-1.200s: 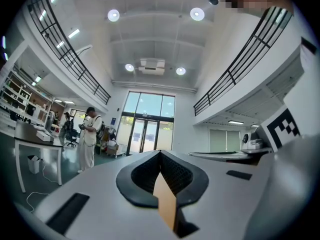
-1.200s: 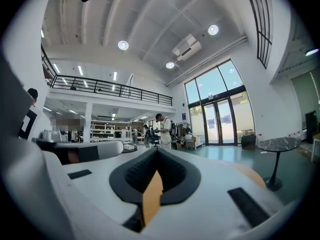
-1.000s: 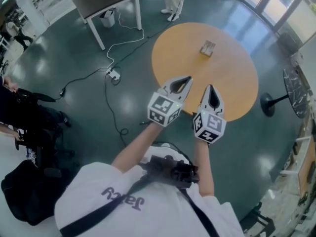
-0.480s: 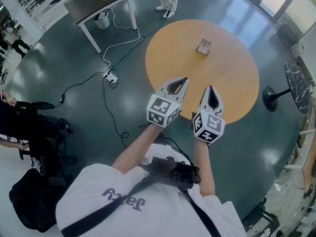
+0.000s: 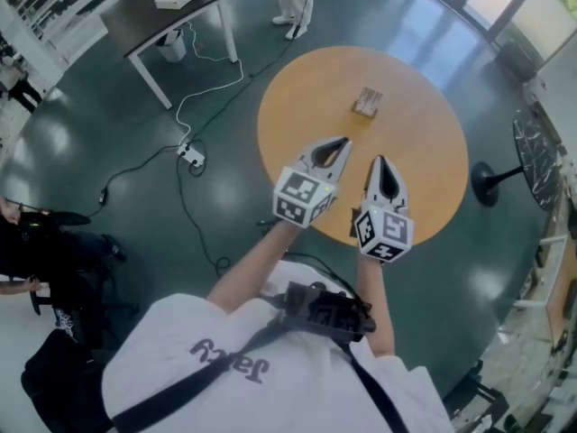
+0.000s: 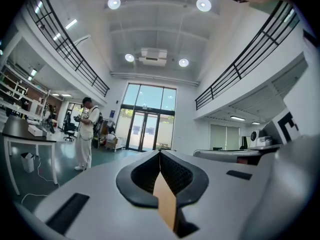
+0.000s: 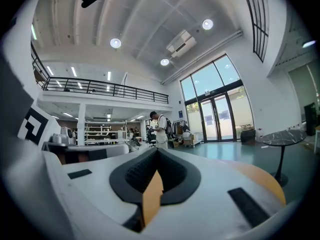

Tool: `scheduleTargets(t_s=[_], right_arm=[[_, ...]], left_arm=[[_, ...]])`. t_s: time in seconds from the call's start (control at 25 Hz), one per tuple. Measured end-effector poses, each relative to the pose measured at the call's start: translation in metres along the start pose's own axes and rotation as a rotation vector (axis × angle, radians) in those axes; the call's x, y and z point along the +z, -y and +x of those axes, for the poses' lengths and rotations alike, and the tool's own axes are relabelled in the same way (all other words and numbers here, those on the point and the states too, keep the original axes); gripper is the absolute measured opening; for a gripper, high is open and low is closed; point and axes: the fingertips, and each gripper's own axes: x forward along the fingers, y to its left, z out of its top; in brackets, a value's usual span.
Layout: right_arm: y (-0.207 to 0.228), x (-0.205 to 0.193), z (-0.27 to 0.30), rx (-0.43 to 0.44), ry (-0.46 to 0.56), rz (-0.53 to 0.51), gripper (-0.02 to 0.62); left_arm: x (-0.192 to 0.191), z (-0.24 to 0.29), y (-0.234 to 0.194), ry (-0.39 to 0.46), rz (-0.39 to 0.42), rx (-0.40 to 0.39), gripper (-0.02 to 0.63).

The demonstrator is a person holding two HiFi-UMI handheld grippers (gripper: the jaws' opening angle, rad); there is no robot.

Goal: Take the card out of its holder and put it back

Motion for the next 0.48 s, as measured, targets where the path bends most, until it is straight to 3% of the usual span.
scheduleTargets(t_s=[0.2, 0.48], right_arm=[[0.005, 0.006, 0.024, -0.067, 0.02, -0.01, 0.018], [-0.003, -0.006, 0.043, -0.12, -0.01, -0.02, 0.018]], left_arm=[[0.001, 0.014, -0.026, 0.002, -0.016, -0.014, 0.012], [0.007, 0.017, -0.045, 0.029, 0.023, -0.051, 0.012]])
